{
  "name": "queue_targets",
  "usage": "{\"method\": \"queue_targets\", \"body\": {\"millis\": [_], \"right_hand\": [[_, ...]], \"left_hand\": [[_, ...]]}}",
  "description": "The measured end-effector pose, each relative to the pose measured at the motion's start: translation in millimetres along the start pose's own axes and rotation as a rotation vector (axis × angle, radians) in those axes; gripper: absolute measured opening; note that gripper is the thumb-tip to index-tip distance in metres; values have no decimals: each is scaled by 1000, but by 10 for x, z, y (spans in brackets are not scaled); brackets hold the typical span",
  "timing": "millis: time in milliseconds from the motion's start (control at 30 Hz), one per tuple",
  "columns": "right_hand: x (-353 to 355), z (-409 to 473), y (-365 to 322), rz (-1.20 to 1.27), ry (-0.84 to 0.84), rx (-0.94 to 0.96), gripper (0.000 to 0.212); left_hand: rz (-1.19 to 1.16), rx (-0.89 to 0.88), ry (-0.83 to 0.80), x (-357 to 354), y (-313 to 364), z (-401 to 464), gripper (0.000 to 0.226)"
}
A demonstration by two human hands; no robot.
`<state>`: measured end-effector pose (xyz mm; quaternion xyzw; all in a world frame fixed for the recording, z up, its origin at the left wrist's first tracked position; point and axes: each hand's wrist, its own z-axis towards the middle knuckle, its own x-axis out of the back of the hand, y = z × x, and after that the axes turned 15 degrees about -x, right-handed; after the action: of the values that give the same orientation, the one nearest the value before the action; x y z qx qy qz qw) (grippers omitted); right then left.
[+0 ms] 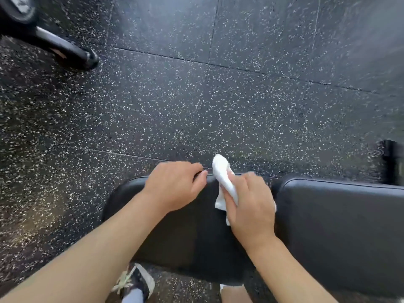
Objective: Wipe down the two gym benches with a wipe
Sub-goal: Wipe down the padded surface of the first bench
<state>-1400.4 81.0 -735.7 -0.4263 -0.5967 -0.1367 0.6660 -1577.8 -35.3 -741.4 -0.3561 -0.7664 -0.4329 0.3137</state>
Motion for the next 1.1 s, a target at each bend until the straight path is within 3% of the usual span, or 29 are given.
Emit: {"method": "queue_targets", "body": {"millis": [100,333,533,633,733,833,933,1100], "right_hand": [[-48,205,-41,23,45,-50,25],[2,547,3,160,-49,-226,24],[13,-404,120,276,82,-336,40],[-54,-933,20,217,96,-379,47],[-115,-845,-45,223,152,-406,48],[-133,-380,-112,231,280,-474,39],[-133,-47,-210,247,378,-625,24],[-151,-653,-384,176,428,-716,29]], "left_hand": [[62,19,36,-5,23,13,48],[80,41,16,13,72,28,44],[123,-10,87,-50,48,4,43],[121,-39,110,-65,77,-17,43],[91,-74,119,-38,116,-48,50],[77,-179,101,-19,87,-50,54],[79,-421,10,26,60,-68,63],[281,-737,-107,122,20,-71,69]]}}
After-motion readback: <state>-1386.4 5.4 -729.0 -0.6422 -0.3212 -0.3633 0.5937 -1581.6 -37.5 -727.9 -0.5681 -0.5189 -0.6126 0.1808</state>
